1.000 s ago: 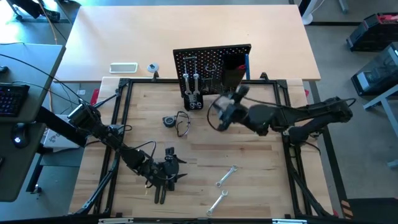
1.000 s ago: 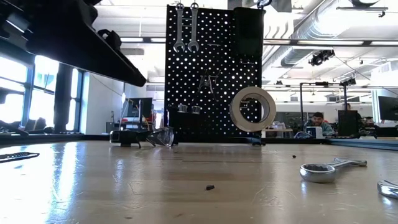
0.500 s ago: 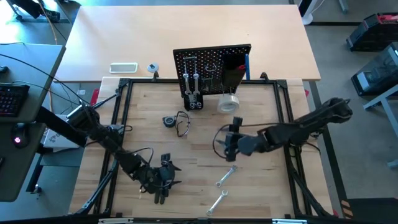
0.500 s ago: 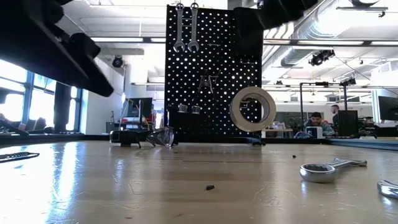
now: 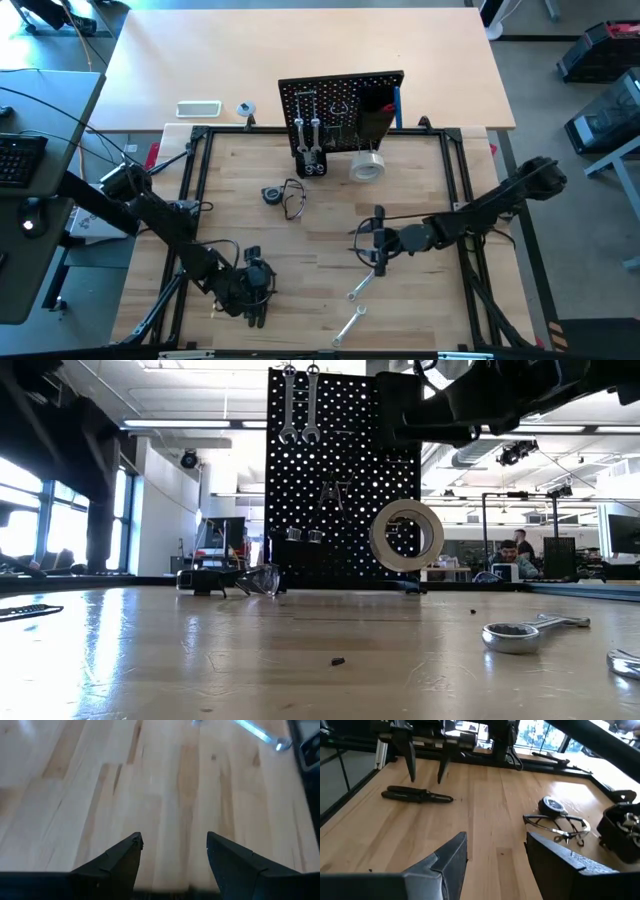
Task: Hang tools onto peg board
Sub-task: Put the black wire stripper into the top black bin on the pegboard
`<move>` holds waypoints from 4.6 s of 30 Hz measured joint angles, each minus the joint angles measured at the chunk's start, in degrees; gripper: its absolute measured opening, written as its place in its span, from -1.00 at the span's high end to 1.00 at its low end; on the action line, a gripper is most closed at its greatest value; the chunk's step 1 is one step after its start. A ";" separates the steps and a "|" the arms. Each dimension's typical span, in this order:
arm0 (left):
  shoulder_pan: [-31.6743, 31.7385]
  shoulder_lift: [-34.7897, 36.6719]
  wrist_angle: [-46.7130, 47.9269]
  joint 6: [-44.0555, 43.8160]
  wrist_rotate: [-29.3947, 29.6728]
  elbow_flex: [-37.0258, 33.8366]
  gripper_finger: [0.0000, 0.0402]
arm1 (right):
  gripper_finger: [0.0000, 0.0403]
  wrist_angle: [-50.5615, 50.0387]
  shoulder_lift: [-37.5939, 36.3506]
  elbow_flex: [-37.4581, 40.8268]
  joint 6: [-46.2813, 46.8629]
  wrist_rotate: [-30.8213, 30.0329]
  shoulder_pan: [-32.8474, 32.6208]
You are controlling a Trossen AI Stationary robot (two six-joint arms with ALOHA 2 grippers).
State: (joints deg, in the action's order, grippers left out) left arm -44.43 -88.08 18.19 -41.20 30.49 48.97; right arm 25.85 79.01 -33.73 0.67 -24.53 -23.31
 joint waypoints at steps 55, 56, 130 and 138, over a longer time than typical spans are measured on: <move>1.60 -13.06 14.59 -24.37 -19.50 4.65 -0.06 | 0.03 2.11 4.30 -0.05 0.39 1.06 -2.36; 2.23 -13.47 13.67 -23.24 -18.27 4.68 -0.06 | 0.03 2.11 4.30 -0.05 0.39 1.06 -2.36; 28.75 -22.64 -28.37 34.53 -16.75 4.16 0.20 | 0.03 -8.62 9.27 -0.07 -0.33 14.29 5.38; 28.84 -22.73 -28.91 34.46 -15.85 4.17 0.25 | 0.03 -1.65 14.23 -0.07 -0.94 19.55 8.68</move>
State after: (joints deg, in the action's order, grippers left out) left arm -15.59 -110.80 -10.72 -6.74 14.63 53.15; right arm 24.20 93.24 -33.80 -0.27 -4.97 -14.63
